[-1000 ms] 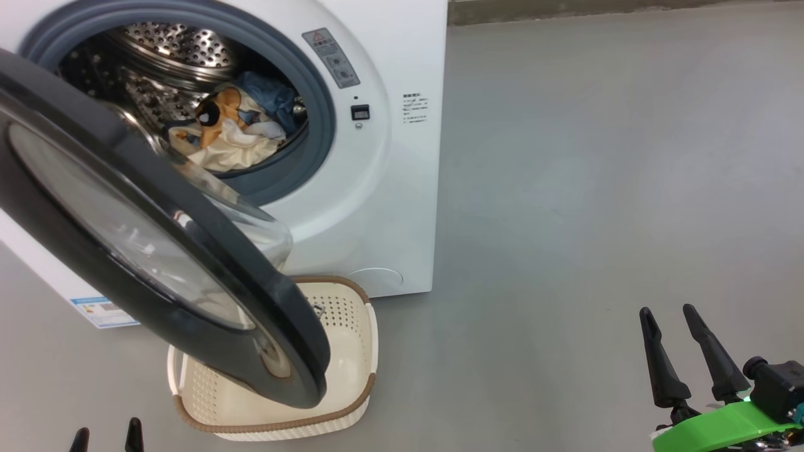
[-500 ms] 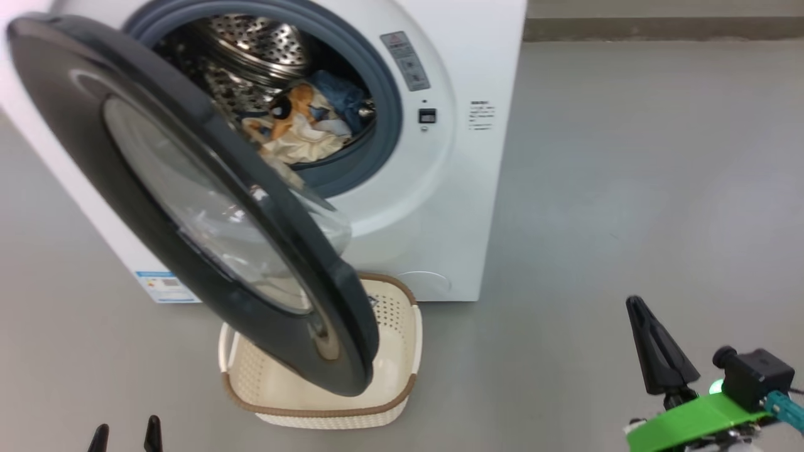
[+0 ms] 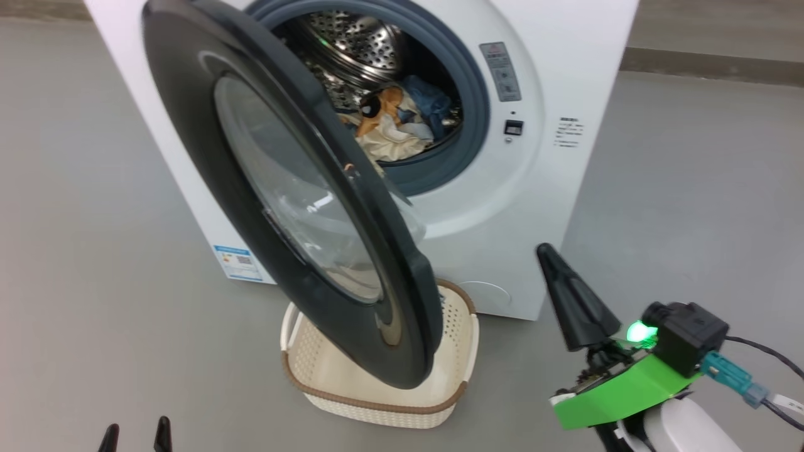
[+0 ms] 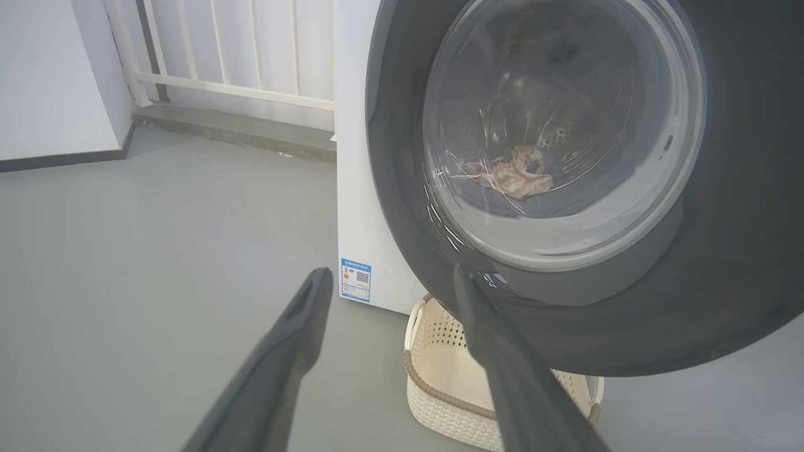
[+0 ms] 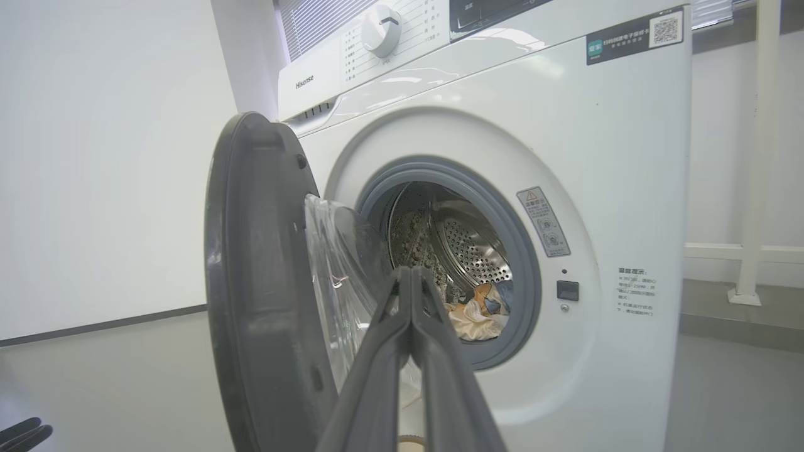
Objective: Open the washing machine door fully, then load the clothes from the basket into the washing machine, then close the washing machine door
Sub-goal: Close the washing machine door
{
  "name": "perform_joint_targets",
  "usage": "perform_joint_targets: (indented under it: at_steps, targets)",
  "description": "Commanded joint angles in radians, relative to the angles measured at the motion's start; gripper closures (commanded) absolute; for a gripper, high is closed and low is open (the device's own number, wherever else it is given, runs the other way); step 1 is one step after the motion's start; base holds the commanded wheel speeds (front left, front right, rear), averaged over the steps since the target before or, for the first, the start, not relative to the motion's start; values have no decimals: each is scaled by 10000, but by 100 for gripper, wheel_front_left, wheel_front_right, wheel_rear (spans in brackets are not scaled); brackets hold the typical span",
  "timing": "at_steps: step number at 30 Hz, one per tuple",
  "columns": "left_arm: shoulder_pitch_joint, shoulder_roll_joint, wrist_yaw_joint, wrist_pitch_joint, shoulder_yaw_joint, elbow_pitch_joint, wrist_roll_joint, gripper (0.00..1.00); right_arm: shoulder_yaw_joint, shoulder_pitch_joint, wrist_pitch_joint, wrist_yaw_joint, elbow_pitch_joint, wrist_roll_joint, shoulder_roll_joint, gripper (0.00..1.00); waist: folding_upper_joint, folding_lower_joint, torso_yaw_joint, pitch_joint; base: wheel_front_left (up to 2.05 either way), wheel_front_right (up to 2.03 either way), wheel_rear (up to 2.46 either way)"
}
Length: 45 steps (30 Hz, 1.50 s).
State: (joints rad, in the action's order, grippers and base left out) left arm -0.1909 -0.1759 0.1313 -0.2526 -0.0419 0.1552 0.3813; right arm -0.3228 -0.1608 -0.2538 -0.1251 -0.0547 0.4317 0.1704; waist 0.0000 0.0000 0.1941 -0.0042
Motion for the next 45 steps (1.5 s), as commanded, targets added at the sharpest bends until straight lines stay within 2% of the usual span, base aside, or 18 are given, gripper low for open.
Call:
perform_joint_targets:
  at_steps: [1, 12, 23, 29, 45]
  targets:
    - [176, -116, -6, -91, -280, -191, -121, 0, -401, -454, -80, -56, 424, 66, -42, 100, 0, 0, 446, -105, 0, 0, 0]
    - [151, -167, -6, -91, -284, -172, -79, 0, -2336, -962, -80, -56, 1456, 171, -189, 100, 0, 0, 1027, -121, 0, 0, 0]
    - [208, -109, -6, -91, -215, -163, -9, 0, -3720, -760, -80, -56, 266, 736, -249, 100, 0, 0, 1138, -14, 0, 0, 0]
    - [465, -47, -6, -91, -174, -164, 41, 0, -3746, -891, -80, -56, -792, 882, -227, 100, 0, 0, 1172, 353, 0, 0, 0]
    - [865, 80, -6, -91, -139, -155, 49, 0, -3254, -1514, -80, -56, -1514, 871, -404, 100, 0, 0, 1124, 982, 0, 0, 0]
